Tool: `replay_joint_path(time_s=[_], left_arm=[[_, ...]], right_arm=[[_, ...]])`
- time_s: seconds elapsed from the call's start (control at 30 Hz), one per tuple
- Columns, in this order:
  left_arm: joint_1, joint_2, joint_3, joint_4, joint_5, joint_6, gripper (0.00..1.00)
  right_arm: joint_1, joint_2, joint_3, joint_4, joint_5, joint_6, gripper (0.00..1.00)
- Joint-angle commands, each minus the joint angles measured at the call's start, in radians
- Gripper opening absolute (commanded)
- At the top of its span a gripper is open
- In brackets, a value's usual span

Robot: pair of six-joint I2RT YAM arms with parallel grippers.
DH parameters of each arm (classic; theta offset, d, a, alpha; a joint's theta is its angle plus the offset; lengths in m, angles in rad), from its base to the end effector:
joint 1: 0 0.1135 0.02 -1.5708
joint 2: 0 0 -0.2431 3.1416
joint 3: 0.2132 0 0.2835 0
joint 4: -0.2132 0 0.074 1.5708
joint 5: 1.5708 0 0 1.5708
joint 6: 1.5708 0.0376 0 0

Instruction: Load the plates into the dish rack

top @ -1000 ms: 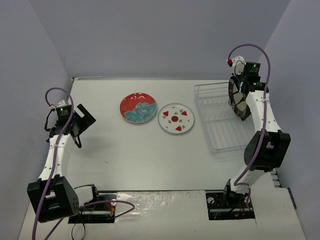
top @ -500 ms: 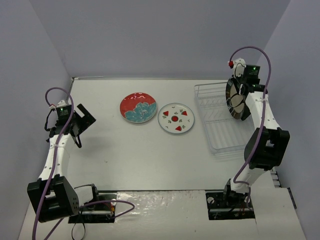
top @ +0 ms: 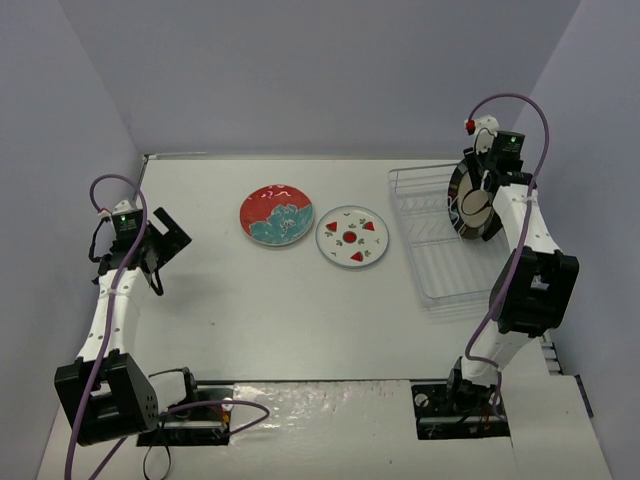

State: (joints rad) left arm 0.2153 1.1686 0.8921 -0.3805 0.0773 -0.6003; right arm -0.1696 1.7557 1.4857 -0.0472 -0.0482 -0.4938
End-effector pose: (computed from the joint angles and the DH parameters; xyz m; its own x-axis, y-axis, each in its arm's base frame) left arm 0.2898 0.0604 0.2512 -0.4058 -0.6652 -0.6268 -0.4635 0.7408 -0.4862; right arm 0.4475 -0.0748 0.3016 -0.3292 -0.4239 -0.8437 -0.0370 0.8987 -0.4371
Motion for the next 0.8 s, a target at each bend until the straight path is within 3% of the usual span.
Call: replay_joint_path(time_s=[0.0,0.13,0.33,0.47,0.63,0.77], left_arm=[[0.001,-0.032,0.054,0.034,-0.002,0.023,0.97],[0.001,-0.030,0.058,0.026,0.017,0.039,0.97],[0.001,-0.046,0.061,0.006,0.042,0.050,0.97],[-0.001,-0.047,0.062,0.017,0.076,0.041,0.97],[-0.014,-0.001,0.076,0.046,0.163,0.022,0.97],[-0.095,0.096,0.133,0.063,0.169,0.012,0.97]], right_arm=[[-0.005,-0.084,0.016,0.110,0.019,0.017,0.58],[-0.005,-0.103,0.026,0.116,0.030,0.043,0.82],[-0.005,-0.145,0.021,0.164,0.102,0.063,1.00],[-0.001,-0.194,0.043,0.162,0.078,0.087,1.00],[0.011,-0.271,0.109,0.120,-0.052,0.240,1.00],[0.125,-0.318,0.131,0.069,0.013,0.320,1.00]])
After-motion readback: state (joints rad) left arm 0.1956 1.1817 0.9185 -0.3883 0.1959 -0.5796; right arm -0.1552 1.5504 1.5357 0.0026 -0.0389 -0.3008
